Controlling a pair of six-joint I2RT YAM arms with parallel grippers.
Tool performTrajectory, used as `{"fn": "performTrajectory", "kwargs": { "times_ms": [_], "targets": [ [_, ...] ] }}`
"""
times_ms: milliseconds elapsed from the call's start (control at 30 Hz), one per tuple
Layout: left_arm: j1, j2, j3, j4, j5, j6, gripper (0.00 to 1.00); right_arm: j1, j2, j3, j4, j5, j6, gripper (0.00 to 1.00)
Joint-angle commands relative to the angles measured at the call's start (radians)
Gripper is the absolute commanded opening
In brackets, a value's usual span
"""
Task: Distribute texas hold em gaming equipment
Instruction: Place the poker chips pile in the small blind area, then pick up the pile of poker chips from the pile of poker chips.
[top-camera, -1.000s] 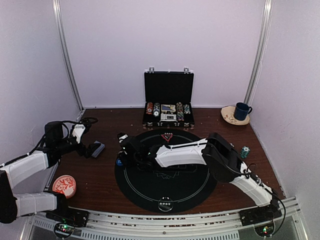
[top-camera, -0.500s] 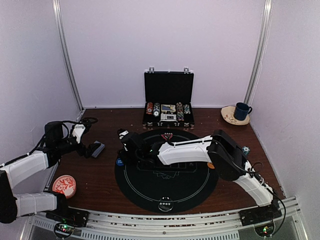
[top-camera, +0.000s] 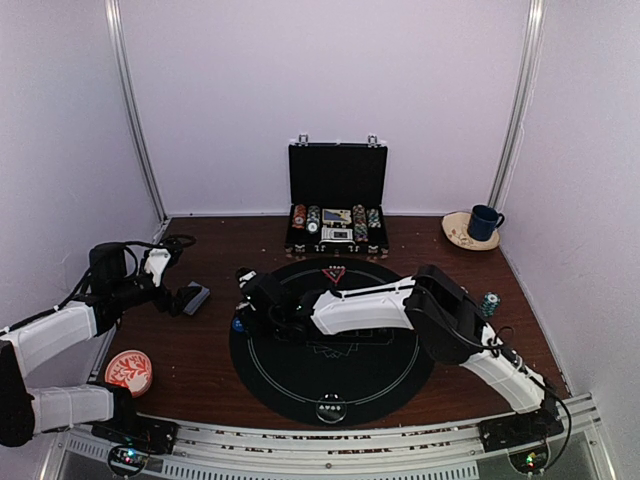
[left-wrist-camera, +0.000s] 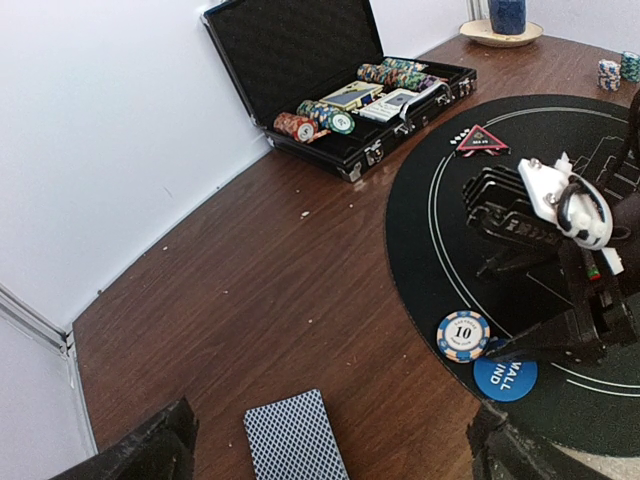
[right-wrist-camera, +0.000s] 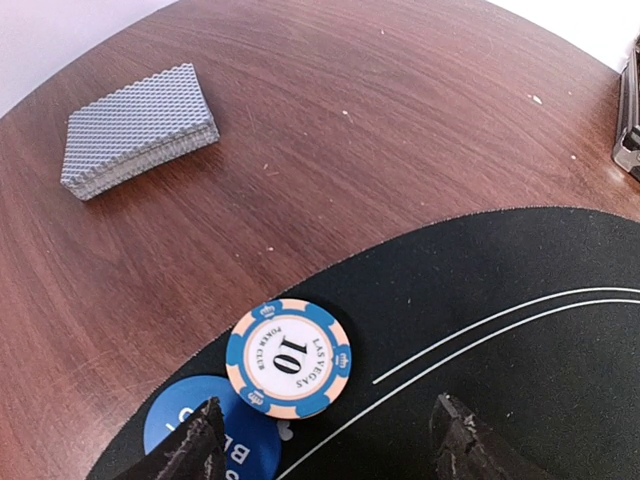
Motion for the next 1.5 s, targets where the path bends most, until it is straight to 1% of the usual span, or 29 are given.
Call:
{"fn": "performTrajectory", "kwargs": {
  "times_ms": [0,600,967,1067,1167,1333,1400,1467],
  "targets": [
    [-0.002,0.001,-0.007,0.048,0.003,-0.002,0.98,-0.004,0.022,0.032,-0.014,0.034,-0.006,0.72],
    [-0.002,-0.001,-0.008,0.048,0.002,-0.002,0.98,-0.004,0.061,0.083,-0.026,0.098,-0.011,0.73],
    [-0.002,-0.001,-0.008,0.048,0.002,-0.002,0.98,-0.004,0.069,0.1,-0.031,0.116,-0.016,0.73],
    [-0.002,0.0,-0.008,0.048,0.002,-0.002,0.98,-0.003,0.071,0.11,-0.043,0.095,-0.024,0.73],
    [-0.001,0.001,-0.008,0.048,0.002,0.0,0.98,-0.001,0.032,0.089,-0.05,0.048,-0.024,0.74],
    [-0.001,0.001,-0.007,0.046,0.002,0.0,0.98,-0.002,-0.115,-0.029,-0.04,0.032,-0.013,0.75],
    [-0.002,-0.002,-0.007,0.046,0.003,0.001,0.98,-0.002,-0.191,-0.066,-0.062,0.043,-0.014,0.78],
    [-0.002,-0.003,-0.008,0.045,0.003,0.001,0.98,-0.004,-0.254,-0.1,-0.102,0.062,-0.015,0.83]
  ]
}}
